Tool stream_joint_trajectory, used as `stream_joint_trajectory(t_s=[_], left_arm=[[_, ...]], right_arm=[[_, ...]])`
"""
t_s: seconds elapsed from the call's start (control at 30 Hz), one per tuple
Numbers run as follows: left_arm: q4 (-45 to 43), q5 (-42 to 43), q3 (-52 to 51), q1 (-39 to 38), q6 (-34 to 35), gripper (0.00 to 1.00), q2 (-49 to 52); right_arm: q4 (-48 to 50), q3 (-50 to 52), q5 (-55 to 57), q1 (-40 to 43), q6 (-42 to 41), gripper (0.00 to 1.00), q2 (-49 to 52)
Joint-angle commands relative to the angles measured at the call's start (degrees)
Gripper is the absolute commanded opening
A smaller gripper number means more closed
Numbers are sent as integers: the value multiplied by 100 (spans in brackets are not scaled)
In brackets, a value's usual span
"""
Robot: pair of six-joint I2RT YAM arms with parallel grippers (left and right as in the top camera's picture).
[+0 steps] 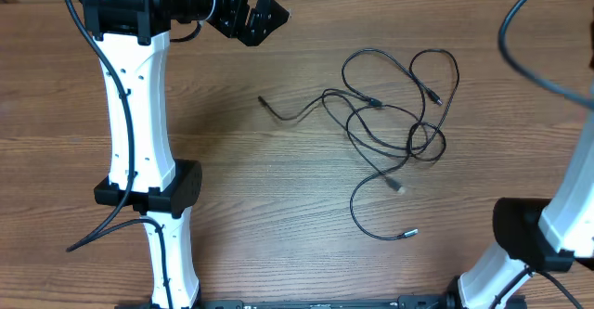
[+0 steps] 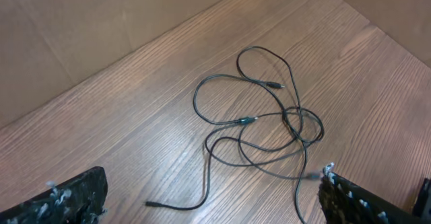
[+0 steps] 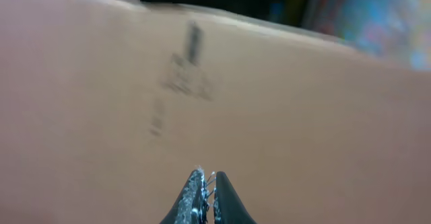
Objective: Untangle cables
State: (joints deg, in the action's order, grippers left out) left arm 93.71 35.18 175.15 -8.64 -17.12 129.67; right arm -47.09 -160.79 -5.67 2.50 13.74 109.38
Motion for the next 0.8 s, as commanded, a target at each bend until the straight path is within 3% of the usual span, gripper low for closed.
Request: stream_joint_trajectory(t_s=[0.0, 0.1, 0.2, 0.27, 0.4, 0.5, 0.77], left_arm=[[11, 79, 39, -39, -155, 100, 50], [13, 83, 39, -39, -219, 100, 50], [13, 81, 39, -39, -219, 100, 50], [13, 79, 39, -39, -219, 100, 50], [13, 85, 39, -39, -216, 100, 50], [33, 87, 39, -39, -214, 100, 50], [125, 85, 39, -39, -216, 100, 50]], right_arm=[[-800, 407, -240, 133, -133, 4, 197], [-1897, 872, -686, 96, -979, 8, 199], [-3064, 1497, -1255, -9, -1655, 40, 199], [-3558, 2033, -1231, -114, -1967, 45, 197], [-3613, 3329, -691, -269, -2050, 45, 199], [-3305, 4448, -66, -282, -2566, 44, 197], [-2472, 6647, 11, -282, -2857, 39, 197]])
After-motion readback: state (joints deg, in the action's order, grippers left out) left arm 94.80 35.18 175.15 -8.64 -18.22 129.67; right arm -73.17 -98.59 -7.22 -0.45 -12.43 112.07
